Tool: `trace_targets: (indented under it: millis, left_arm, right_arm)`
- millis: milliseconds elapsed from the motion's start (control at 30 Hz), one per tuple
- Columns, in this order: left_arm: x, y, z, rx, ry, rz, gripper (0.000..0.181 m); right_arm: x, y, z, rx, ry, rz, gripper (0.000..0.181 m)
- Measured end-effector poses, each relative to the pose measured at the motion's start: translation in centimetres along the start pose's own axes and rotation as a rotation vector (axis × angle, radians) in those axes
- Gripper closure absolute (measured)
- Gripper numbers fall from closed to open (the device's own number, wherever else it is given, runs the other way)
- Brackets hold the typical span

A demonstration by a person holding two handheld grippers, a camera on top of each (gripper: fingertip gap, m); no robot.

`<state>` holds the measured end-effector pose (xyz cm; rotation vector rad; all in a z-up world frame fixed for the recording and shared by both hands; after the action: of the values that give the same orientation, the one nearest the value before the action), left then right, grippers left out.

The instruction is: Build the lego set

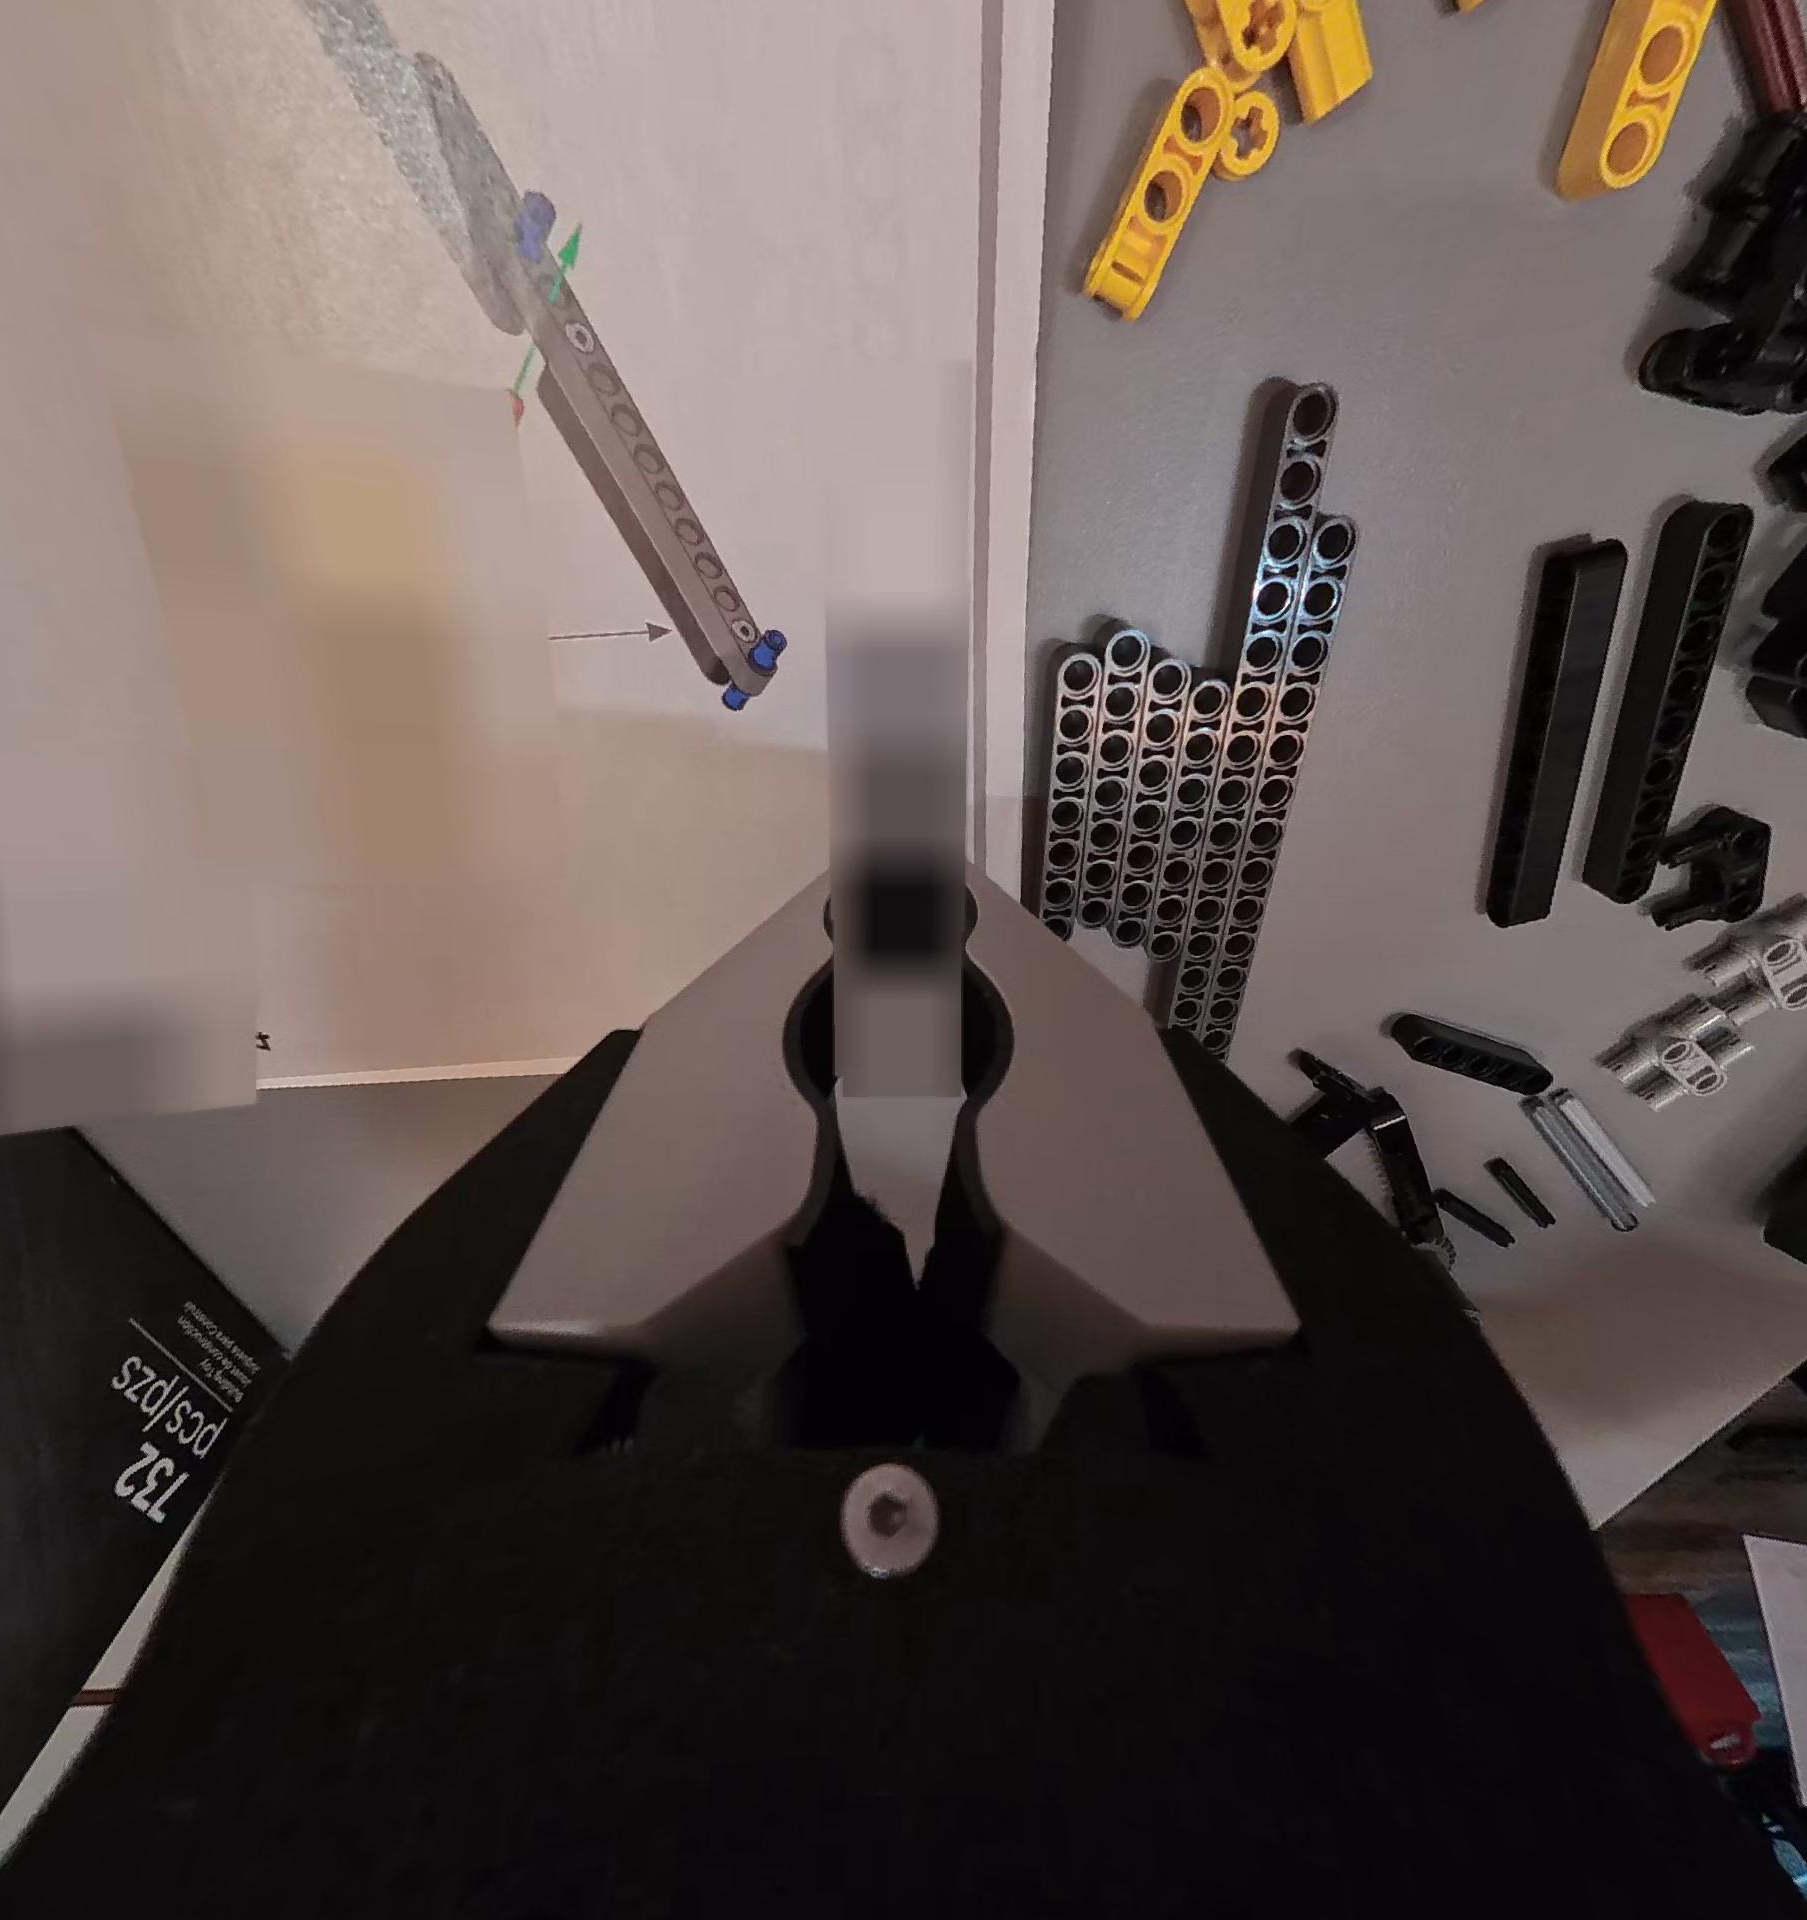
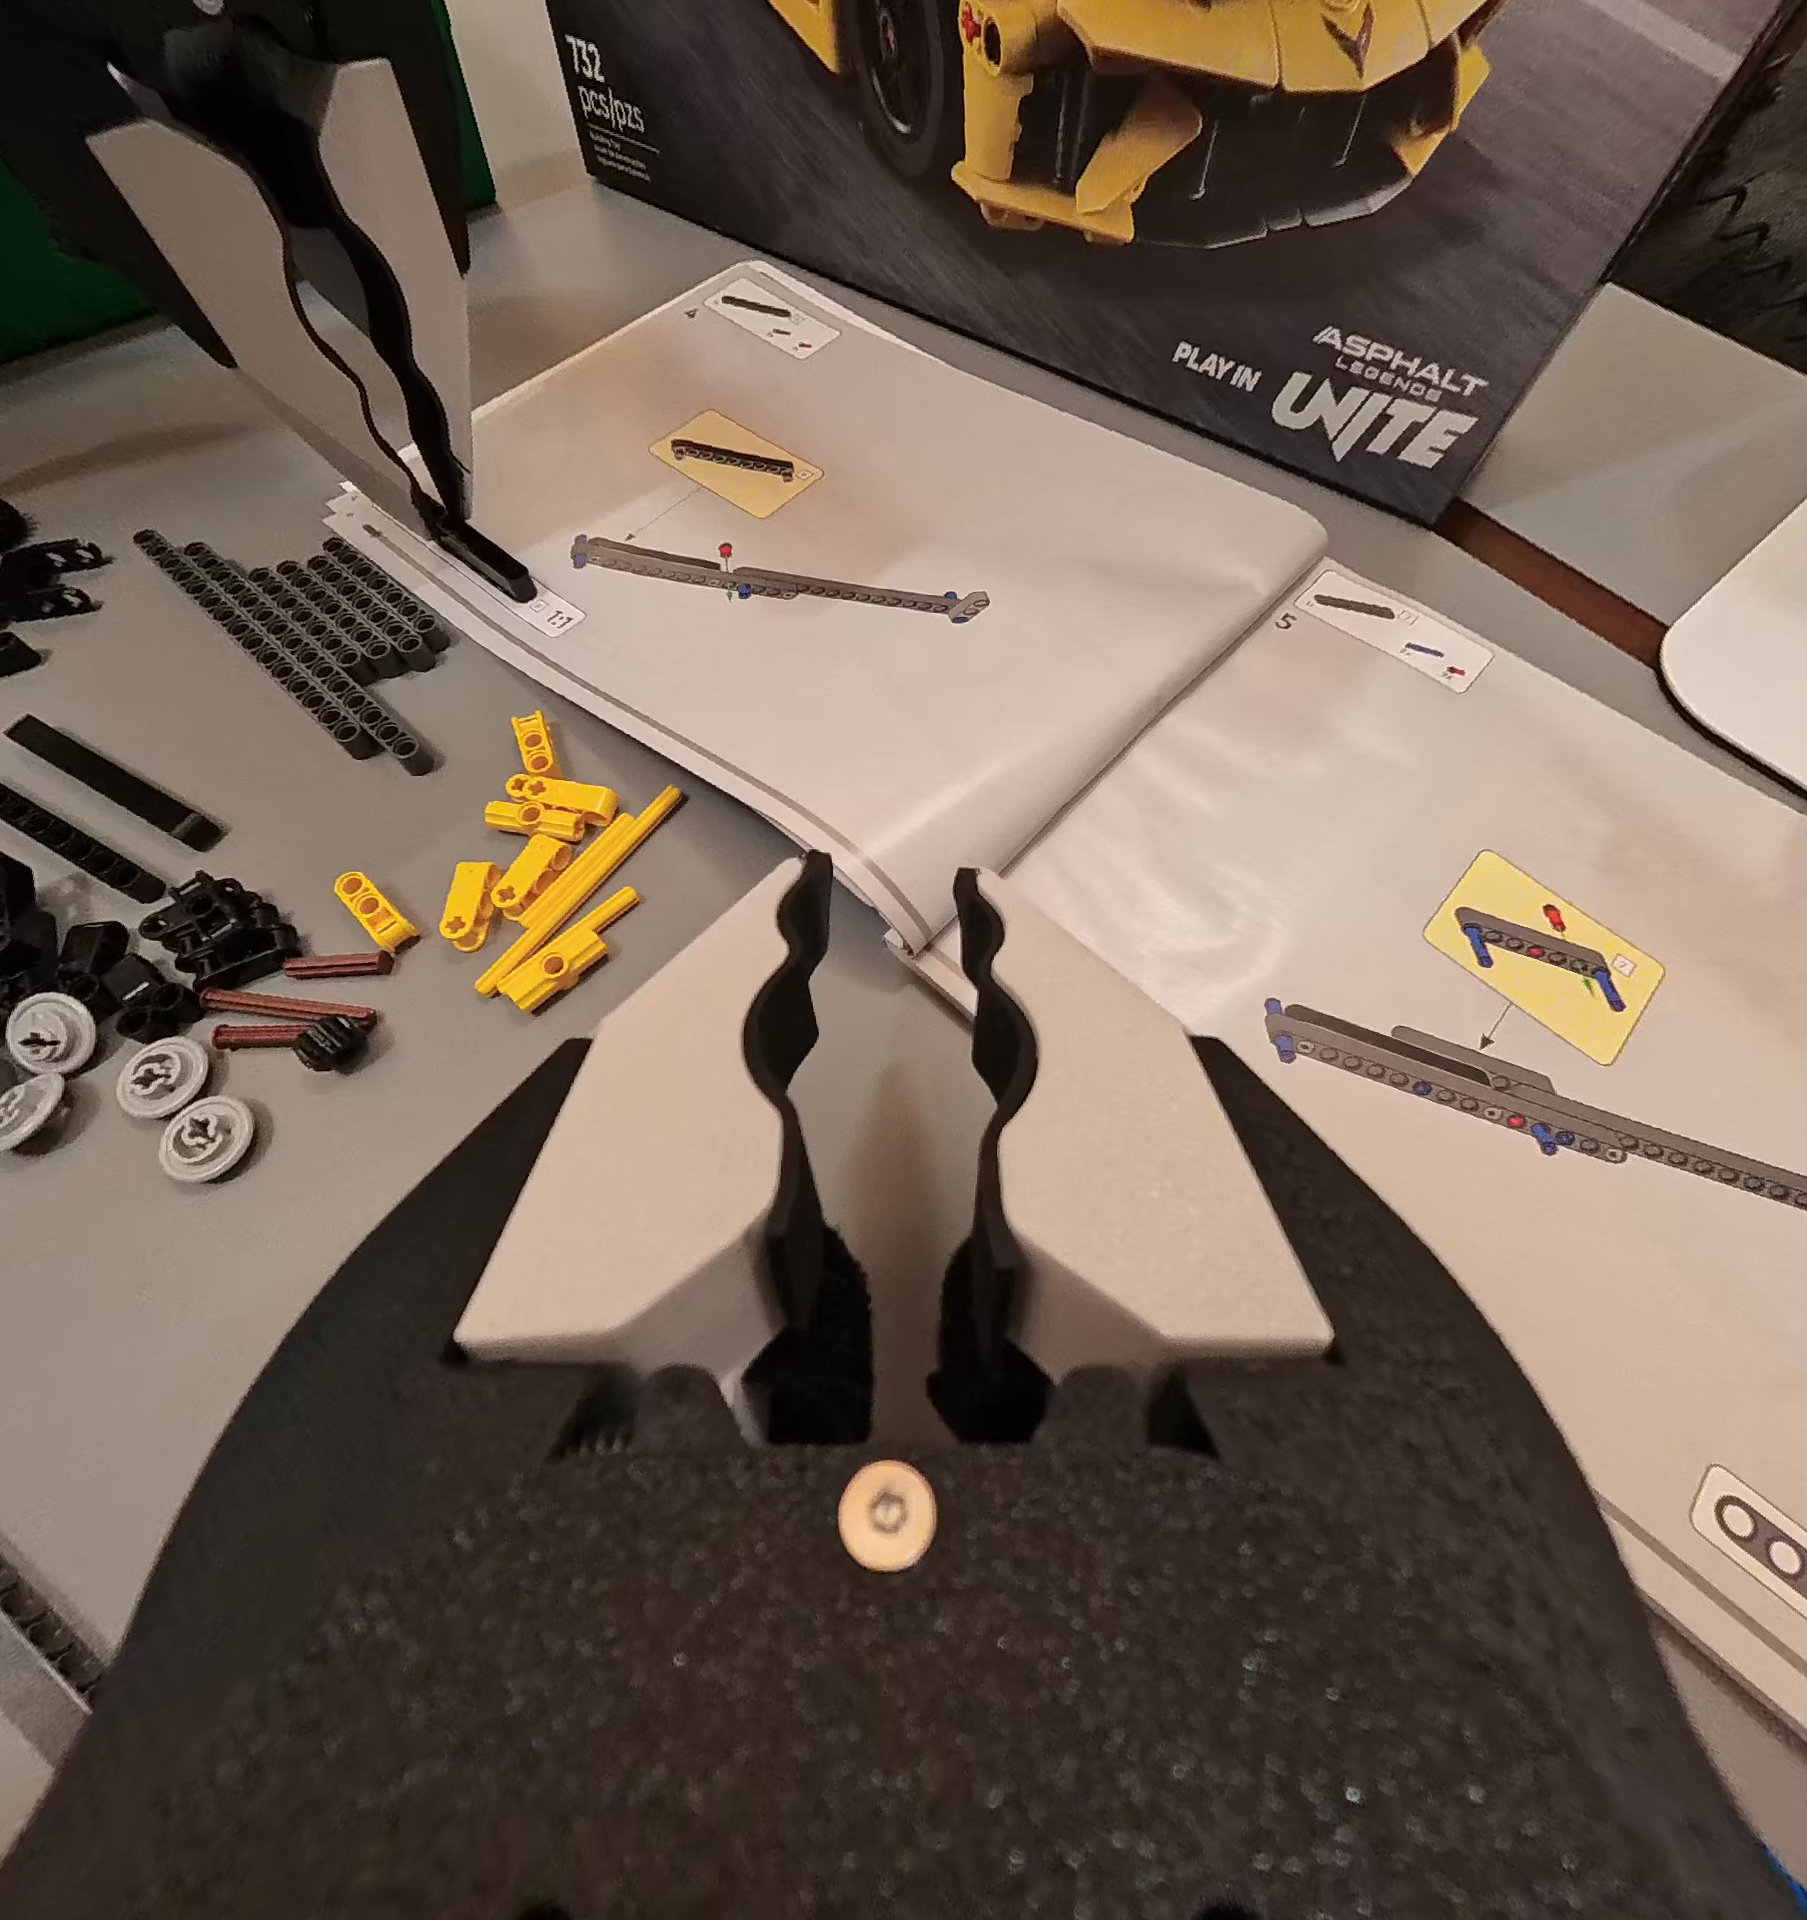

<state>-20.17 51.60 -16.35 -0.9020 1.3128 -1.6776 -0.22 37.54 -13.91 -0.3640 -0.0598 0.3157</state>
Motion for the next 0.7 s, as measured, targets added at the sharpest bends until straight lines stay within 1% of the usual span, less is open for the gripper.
trace_targets:
  millis: [233,300,333,367,400,467,500,533,600,633,700]
  left_arm:
    - [-0.1,-0.1,-0.1,0.011,0.0,0.003,0.176]
    - [-0.1,-0.7,0.1,0.016,0.006,0.015,0.176]
    - [0.4,-1.4,0.5,0.036,0.004,-0.005,0.176]
    - [1.1,-2.4,1.5,0.089,0.0,-0.034,0.176]
    - [2.0,-3.6,3.1,0.165,-0.011,-0.06,0.176]
    - [4.7,-5.5,7.3,0.32,-0.021,-0.093,0.176]
    - [6.5,-5.6,9.5,0.376,-0.006,-0.109,0.176]
    - [8.6,-5.2,11.6,0.412,0.02,-0.125,0.176]
    - [12.3,-3.3,15.3,0.439,0.046,-0.153,0.176]
    - [13.5,-2.0,16.8,0.419,0.032,-0.143,0.176]
    - [14.6,0.5,18.9,0.367,-0.03,-0.103,0.176]
  right_arm:
    - [0.1,-0.1,0.1,0.005,-0.003,-0.004,0.157]
    - [0.6,-0.9,0.6,0.015,-0.013,-0.019,0.156]
    - [1.1,-1.7,1.1,0.033,-0.012,-0.032,0.156]
    - [1.6,-2.6,1.6,0.057,0.0,-0.051,0.156]
    - [2.3,-3.6,2.0,0.082,0.015,-0.073,0.156]
    - [3.6,-5.7,1.9,0.105,0.052,-0.128,0.155]
    - [3.9,-6.9,1.6,0.114,0.071,-0.15,0.155]
    - [4.1,-8.0,1.2,0.126,0.087,-0.17,0.155]
    - [4.1,-10.3,0.3,0.151,0.116,-0.203,0.155]
    - [4.0,-11.3,-0.1,0.165,0.128,-0.217,0.155]
    - [3.6,-13.1,-0.8,0.197,0.149,-0.237,0.155]
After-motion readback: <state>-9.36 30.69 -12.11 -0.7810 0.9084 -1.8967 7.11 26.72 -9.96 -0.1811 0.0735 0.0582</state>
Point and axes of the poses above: each gripper's, where its closed fingertips meet, y out along the fingers, z out of its top, x = y × z across the jaws, the point moved 5 cm from there along -y, back along the fingers, and after that the axes turned 11 degrees about x, right-handed, at the moved point
